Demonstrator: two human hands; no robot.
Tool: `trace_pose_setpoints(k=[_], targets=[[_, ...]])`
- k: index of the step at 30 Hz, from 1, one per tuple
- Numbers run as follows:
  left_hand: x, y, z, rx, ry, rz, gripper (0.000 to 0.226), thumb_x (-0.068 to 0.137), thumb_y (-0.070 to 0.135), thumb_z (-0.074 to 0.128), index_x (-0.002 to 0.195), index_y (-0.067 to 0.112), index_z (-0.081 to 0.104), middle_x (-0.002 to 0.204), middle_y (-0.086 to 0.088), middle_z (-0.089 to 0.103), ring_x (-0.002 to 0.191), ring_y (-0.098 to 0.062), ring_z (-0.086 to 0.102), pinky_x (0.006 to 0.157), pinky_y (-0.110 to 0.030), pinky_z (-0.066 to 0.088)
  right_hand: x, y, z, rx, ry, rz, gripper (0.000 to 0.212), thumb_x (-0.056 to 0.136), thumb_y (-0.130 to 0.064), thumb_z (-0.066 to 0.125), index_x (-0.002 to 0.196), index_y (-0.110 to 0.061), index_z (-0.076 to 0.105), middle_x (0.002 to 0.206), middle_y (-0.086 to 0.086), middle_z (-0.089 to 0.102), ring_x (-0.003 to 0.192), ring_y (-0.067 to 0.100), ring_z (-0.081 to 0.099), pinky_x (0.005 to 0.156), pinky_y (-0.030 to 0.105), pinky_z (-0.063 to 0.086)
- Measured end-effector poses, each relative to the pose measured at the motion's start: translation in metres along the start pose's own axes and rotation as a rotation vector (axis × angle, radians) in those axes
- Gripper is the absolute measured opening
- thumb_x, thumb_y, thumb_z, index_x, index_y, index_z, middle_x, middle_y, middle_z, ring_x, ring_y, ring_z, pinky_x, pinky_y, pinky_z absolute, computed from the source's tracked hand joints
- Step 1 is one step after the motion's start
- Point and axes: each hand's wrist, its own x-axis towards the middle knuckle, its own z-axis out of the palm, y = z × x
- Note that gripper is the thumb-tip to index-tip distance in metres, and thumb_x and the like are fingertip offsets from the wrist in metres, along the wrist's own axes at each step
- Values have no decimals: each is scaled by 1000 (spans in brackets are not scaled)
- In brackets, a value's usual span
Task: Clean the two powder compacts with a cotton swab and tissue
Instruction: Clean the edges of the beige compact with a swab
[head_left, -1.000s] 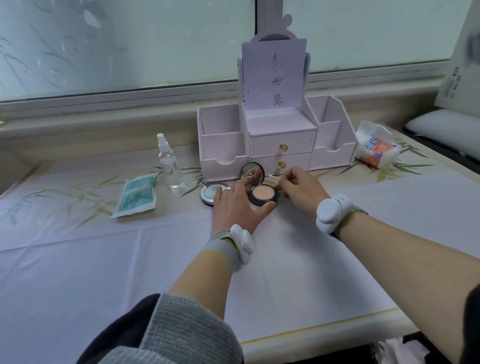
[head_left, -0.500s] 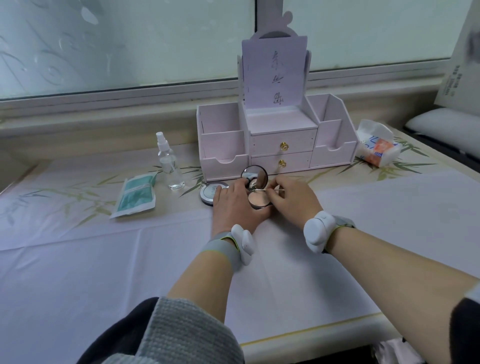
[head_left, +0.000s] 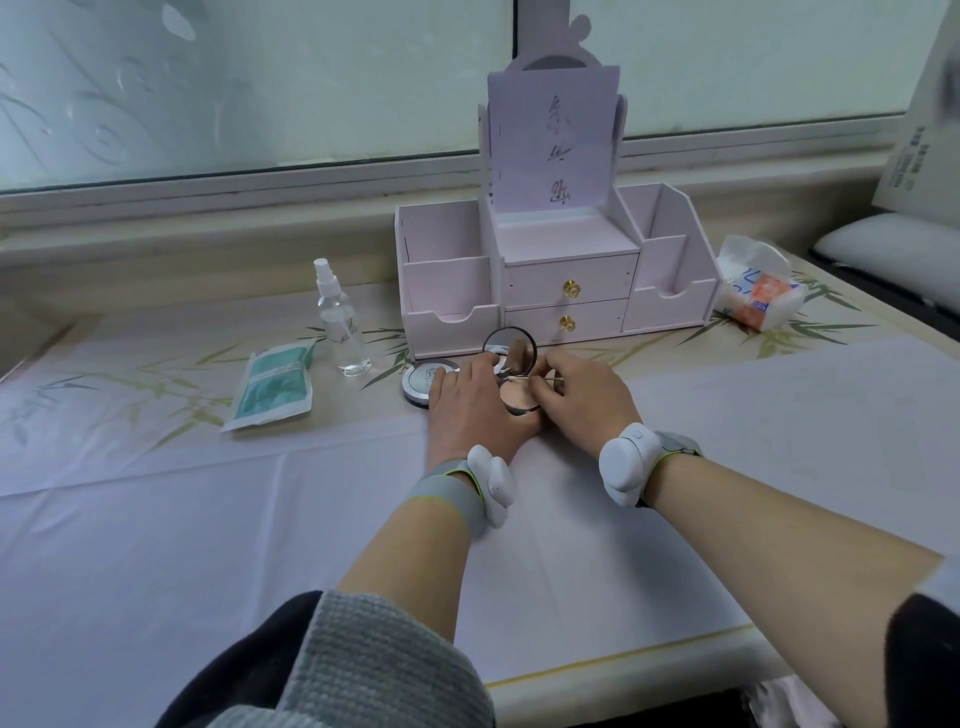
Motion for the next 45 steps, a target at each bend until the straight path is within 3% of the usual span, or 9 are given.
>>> trace_pose_setpoints(k=[5,12,24,45], targets=[[-2,2,-2,-31,-12,-12,75,65,60,55,128,21,52,118,3,65,114,-28,52,112,-46,30,1,-2,-1,-29,-19,13,9,90,-34,54,90,-27,60,73,-5,55,77,22,49,65,32,39],[-1,-1,0,-22,-4,2,67,73,55,69,128,21,52,118,3,65,114,-28,52,113,-45,28,2,-4,-1,-42,-27,32,10,89,-33,55,90,-26,62,77,-3,59,84,26,55,71,34,45],[-1,-2,1,-13,7,10,69,72,58,70,128,22,53,117,4,65,113,-27,53,112,-45,30,2,-1,-3,-37,-13,45,5,87,-30,55,84,-28,58,71,-4,54,84,27,56,66,30,37],[-1,-1,0,-5,8,10,76,66,67,73,123,22,52,113,4,64,110,-27,53,110,-46,33,-1,1,-9,-49,4,72,7,84,-27,58,84,-21,62,70,-1,55,81,27,56,70,35,47]])
